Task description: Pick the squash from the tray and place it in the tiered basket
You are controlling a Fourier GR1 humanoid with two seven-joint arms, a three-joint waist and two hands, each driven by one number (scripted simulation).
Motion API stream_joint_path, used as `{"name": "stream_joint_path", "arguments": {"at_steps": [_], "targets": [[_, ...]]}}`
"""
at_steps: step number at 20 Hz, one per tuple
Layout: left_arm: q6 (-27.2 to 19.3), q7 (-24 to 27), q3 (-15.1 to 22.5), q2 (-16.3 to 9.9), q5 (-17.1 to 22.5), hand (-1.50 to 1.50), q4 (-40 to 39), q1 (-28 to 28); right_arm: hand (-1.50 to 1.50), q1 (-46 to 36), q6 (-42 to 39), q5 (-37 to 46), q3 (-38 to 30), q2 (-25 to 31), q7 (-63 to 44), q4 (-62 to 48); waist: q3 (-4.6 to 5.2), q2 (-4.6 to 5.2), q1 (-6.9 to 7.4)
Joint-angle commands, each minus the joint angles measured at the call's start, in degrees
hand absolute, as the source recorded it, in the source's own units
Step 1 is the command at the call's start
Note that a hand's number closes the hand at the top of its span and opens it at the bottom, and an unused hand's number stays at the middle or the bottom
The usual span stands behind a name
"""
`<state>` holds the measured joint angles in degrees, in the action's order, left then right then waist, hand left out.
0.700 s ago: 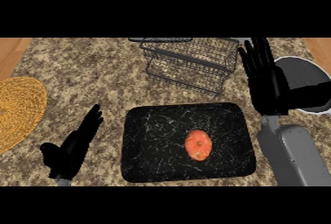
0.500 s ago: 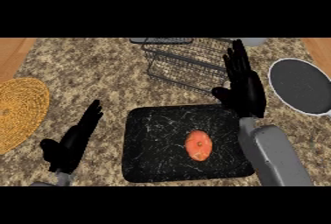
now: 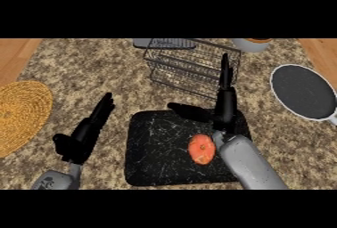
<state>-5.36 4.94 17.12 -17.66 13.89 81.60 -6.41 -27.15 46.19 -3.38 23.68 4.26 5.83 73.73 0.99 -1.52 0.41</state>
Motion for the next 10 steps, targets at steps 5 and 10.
{"name": "stream_joint_path", "arguments": {"at_steps": [5, 10], "targets": [[1.55, 2.36, -2.14, -0.18, 0.47, 0.0, -4.45, 0.35, -1.5, -3.79, 2.31, 15.81, 13.05, 3.27, -23.21, -3.09, -0.54, 0.62, -1.57], [0.77, 1.7, -1.85, -0.76, -0.22, 0.0, -3.38, 1.39, -1.5, -5.75, -11.99, 20.42, 17.88, 12.02, -34.91, -7.65, 0.08, -0.42, -2.31]]}}
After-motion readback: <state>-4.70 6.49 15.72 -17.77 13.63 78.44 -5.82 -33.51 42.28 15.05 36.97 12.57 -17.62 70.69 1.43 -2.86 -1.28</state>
